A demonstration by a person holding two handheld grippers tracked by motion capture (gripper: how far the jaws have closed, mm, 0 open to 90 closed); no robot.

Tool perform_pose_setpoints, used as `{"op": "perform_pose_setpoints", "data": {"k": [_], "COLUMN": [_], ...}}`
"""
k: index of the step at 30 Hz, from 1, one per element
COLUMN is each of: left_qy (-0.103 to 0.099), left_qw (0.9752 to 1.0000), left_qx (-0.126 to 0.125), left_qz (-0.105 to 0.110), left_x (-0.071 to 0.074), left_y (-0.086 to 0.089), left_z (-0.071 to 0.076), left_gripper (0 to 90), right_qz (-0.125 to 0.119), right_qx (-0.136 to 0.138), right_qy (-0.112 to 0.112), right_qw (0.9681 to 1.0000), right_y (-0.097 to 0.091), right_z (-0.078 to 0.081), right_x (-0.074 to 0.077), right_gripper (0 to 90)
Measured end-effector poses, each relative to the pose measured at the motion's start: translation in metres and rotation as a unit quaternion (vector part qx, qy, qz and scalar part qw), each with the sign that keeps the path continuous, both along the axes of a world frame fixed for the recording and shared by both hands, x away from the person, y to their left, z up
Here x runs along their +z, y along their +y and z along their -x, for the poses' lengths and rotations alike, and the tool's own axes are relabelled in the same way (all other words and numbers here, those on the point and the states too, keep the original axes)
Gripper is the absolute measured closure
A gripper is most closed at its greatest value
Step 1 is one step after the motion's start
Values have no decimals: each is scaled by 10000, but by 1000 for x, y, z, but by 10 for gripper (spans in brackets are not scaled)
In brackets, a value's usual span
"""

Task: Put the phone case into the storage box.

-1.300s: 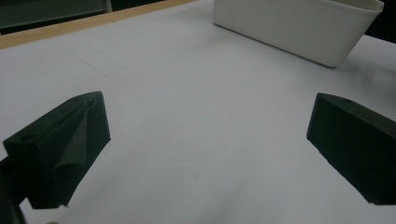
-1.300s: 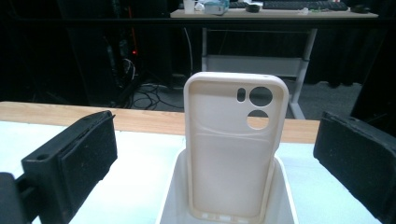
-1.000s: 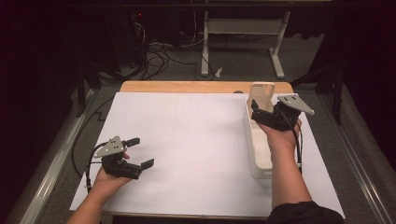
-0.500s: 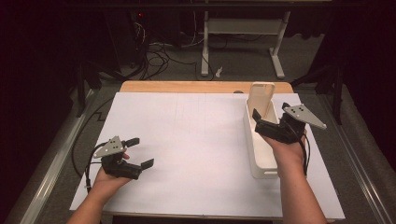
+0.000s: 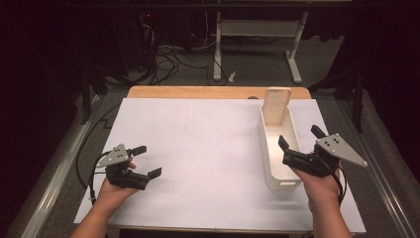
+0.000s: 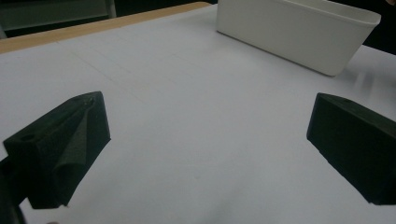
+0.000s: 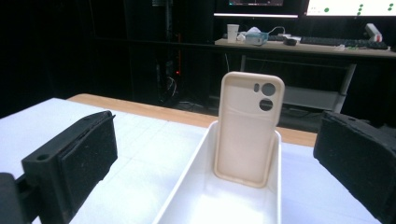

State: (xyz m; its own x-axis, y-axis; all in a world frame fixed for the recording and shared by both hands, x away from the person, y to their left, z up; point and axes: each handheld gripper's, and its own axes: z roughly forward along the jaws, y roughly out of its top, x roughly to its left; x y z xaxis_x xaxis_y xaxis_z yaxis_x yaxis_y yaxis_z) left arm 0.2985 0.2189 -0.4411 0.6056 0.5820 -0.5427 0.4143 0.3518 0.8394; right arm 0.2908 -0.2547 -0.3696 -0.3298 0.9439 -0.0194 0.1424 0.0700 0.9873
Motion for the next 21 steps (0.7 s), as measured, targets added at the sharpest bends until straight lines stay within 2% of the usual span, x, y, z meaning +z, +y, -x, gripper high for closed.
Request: {"op": "perform_pose_setpoints", "data": {"k": [8, 13, 21], "left_qy": [16, 24, 1], "left_qw": [10000, 10000, 10000], "left_qx": [20, 45, 36], "left_qz": [39, 13, -46], "left_x": [0, 0, 1], "left_y": [1, 1, 1], "left_z": [0, -1, 1], "left_gripper": [6, 6, 6], "right_qz": [14, -124, -105], "right_qx": [50, 194, 375], "right_qy": [-52, -128, -153], "right_qw": [10000, 9997, 9991], "right_y": [-14, -22, -27], "right_z": [24, 35, 44], "right_x": [-17, -31, -41], "right_gripper": [3, 3, 3]}}
